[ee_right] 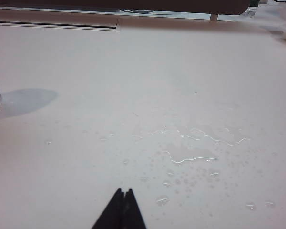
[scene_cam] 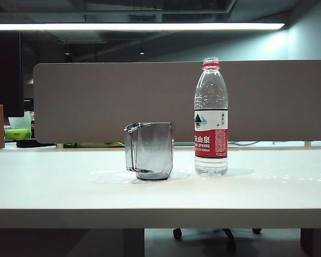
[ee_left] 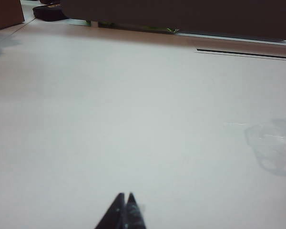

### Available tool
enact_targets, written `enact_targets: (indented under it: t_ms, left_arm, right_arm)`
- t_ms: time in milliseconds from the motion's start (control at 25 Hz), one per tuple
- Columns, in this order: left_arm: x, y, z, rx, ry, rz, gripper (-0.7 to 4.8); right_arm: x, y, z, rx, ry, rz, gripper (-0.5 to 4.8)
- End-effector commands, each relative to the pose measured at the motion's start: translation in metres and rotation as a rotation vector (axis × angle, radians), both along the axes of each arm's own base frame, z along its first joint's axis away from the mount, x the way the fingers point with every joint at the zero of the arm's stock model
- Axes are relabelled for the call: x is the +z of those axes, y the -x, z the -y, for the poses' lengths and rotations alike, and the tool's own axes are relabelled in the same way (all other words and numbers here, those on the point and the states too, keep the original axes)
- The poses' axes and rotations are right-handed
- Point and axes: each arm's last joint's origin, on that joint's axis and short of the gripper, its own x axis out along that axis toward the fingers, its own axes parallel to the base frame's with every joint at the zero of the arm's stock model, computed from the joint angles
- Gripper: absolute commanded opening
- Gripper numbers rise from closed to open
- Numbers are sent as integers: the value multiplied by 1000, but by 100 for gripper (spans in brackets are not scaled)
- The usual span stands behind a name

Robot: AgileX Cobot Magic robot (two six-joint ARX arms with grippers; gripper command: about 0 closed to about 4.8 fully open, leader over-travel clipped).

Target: Pick up the mineral water bottle on the table and pour water into the mug until it's half full.

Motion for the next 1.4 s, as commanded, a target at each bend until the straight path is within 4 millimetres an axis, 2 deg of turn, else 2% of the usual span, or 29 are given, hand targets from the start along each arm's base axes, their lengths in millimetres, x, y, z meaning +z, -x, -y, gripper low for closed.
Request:
enact_targets:
  t_ms: [40,440,601,761,881,921,961,1041,1161,1281,1361,1401]
  left_arm:
    - [2,0,0,-1,-2,10,-5]
    - [2,0,0,0,-1,10,-5]
    - [8,0,0,-5,6,60,-5]
    - [66,12,5,-110,214,290,-5]
    - [100,26,8,-171,324,363,-5]
    - [120,36,10,-234,362,399,-5]
    - [127,41,12,-270,370,409,-5]
    - [150,57,17,-400,343,435,5]
    - [156,62,18,-411,392,402,9]
    - [153,65,21,-500,435,281,13]
    - [148,64,23,-553,466,182,13]
    - [140,62,24,-608,482,82,13]
  right_arm:
    - [1,0,0,-1,-2,18,-3]
    - [1,0,0,1,-4,20,-3]
    - [6,-1,-2,60,-28,70,-3]
    - [55,5,-4,130,-265,417,-4]
    - [91,18,-3,128,-448,568,-4]
    - [115,29,-5,193,-522,622,-4]
    - [125,34,-6,247,-533,632,-4]
    - [159,56,-11,437,-496,655,0]
    - [178,70,-12,472,-477,714,5]
    - [193,83,-14,534,-451,717,33]
    - [198,86,-16,570,-406,634,46]
    - [202,86,-18,582,-355,495,46]
